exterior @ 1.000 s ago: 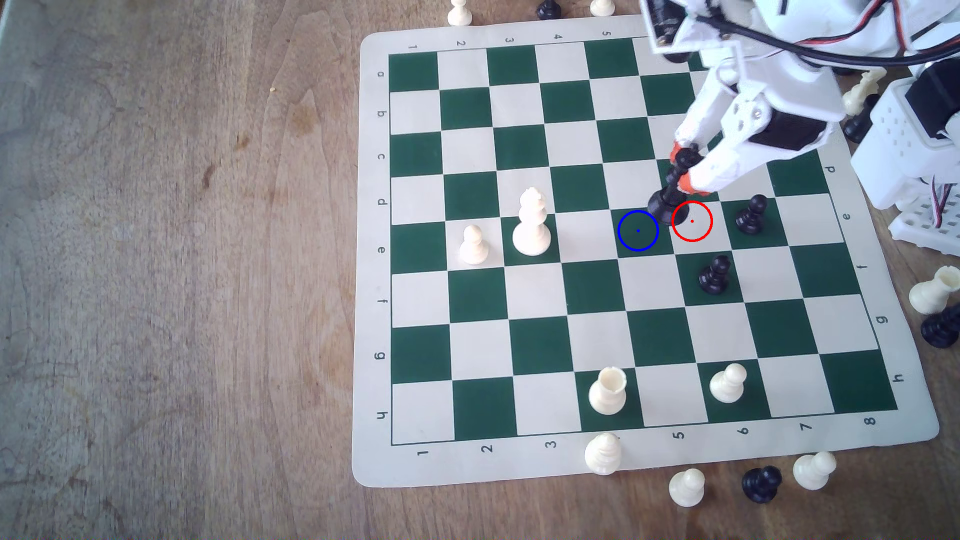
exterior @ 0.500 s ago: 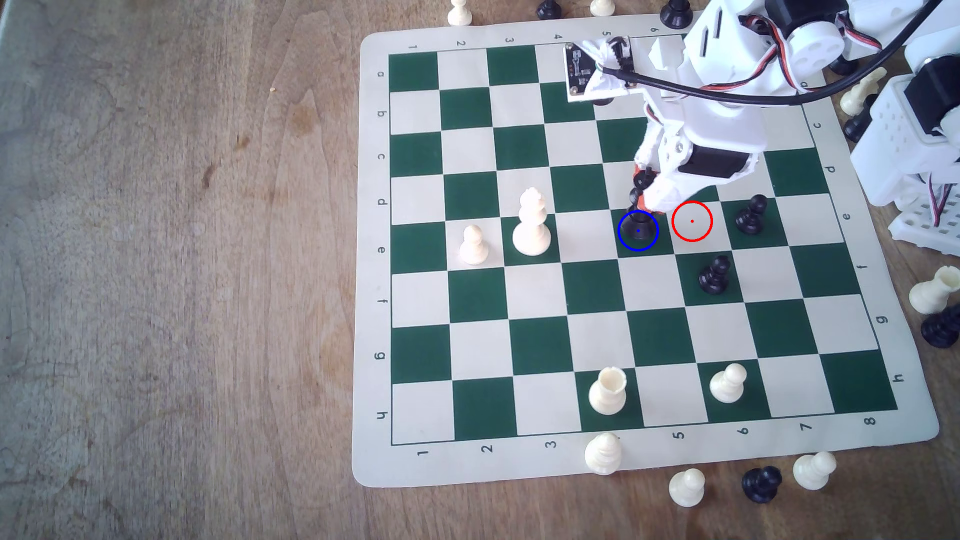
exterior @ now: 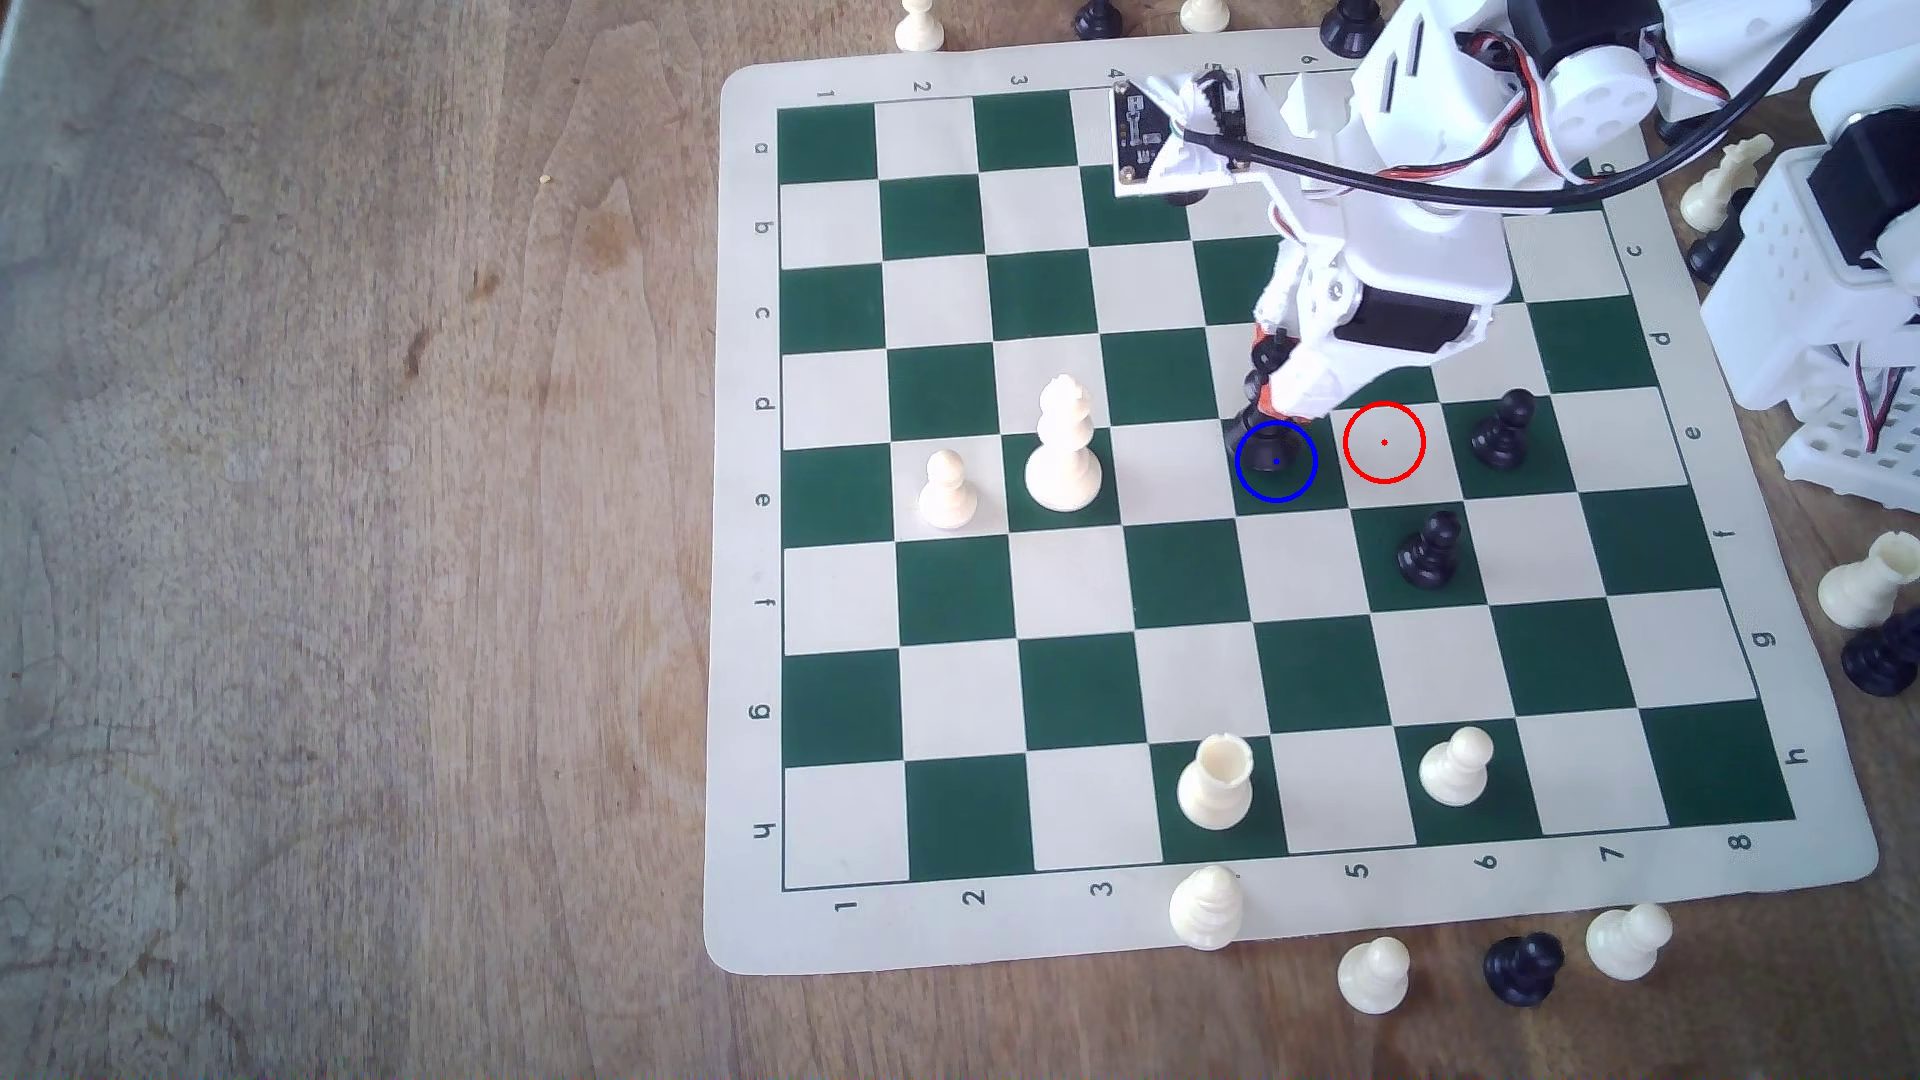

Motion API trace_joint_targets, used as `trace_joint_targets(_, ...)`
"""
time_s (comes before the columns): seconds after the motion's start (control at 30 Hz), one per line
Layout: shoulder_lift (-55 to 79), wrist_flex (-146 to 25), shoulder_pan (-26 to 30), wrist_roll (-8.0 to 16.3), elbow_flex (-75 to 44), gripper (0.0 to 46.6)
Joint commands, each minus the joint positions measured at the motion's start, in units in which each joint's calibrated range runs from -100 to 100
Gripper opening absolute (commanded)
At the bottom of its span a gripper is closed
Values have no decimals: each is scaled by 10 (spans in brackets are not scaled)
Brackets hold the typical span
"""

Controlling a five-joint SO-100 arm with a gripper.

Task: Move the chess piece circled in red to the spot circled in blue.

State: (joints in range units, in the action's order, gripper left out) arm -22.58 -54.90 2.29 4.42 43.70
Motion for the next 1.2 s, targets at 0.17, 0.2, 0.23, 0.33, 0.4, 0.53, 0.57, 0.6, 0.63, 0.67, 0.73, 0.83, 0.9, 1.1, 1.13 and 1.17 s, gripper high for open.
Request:
trace_joint_targets(0.17, 4, 9, 6, 1, -9, 2)
trace_joint_targets(0.2, 5, 10, 6, 2, -9, 2)
trace_joint_targets(0.23, 5, 12, 6, 2, -9, 2)
trace_joint_targets(0.33, 5, 13, 8, 2, -9, 2)
trace_joint_targets(0.4, 5, 8, 11, 2, -8, 2)
trace_joint_targets(0.53, 3, 4, 14, 2, -6, 2)
trace_joint_targets(0.57, 3, 2, 15, 2, -6, 2)
trace_joint_targets(0.6, 3, 0, 15, 2, -6, 2)
trace_joint_targets(0.63, 3, -1, 15, 2, -5, 2)
trace_joint_targets(0.67, 3, -1, 15, 1, -5, 2)
trace_joint_targets(0.73, 3, -1, 11, -1, -2, 2)
trace_joint_targets(0.83, 2, -6, 11, -2, 4, 2)
trace_joint_targets(0.9, 1, -13, 14, -2, 6, 2)
trace_joint_targets(1.1, 0, -10, 14, 0, 7, 64)
trace_joint_targets(1.13, 0, -10, 13, 0, 7, 110)
trace_joint_targets(1.17, -1, -10, 10, 1, 9, 214)
